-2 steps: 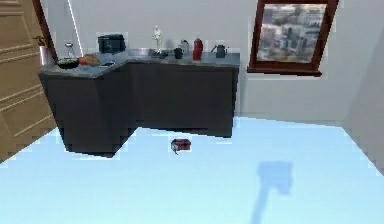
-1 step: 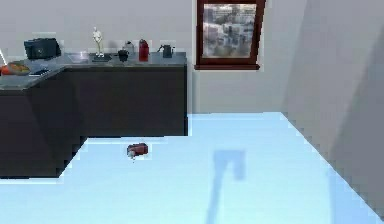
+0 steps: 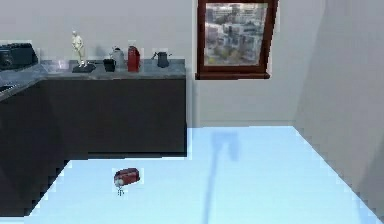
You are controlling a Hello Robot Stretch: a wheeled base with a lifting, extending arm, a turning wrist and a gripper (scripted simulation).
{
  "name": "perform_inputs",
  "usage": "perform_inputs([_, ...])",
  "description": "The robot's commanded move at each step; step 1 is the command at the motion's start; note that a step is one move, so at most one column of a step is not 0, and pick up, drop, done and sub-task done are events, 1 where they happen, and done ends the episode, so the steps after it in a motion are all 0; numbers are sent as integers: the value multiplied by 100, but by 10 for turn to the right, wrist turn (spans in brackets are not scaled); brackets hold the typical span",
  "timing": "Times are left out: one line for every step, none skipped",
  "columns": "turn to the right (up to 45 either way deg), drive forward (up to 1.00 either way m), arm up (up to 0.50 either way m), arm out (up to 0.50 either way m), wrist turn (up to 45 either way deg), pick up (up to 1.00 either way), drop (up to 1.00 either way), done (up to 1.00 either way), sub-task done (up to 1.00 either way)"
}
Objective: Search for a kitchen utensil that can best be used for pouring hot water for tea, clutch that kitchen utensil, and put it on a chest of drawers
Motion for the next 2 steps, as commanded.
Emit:
perform_inputs([150, 0, 0, 0, 0, 0, 0, 0, 0])
perform_inputs([0, 100, 0, 0, 0, 0, 0, 0, 0])
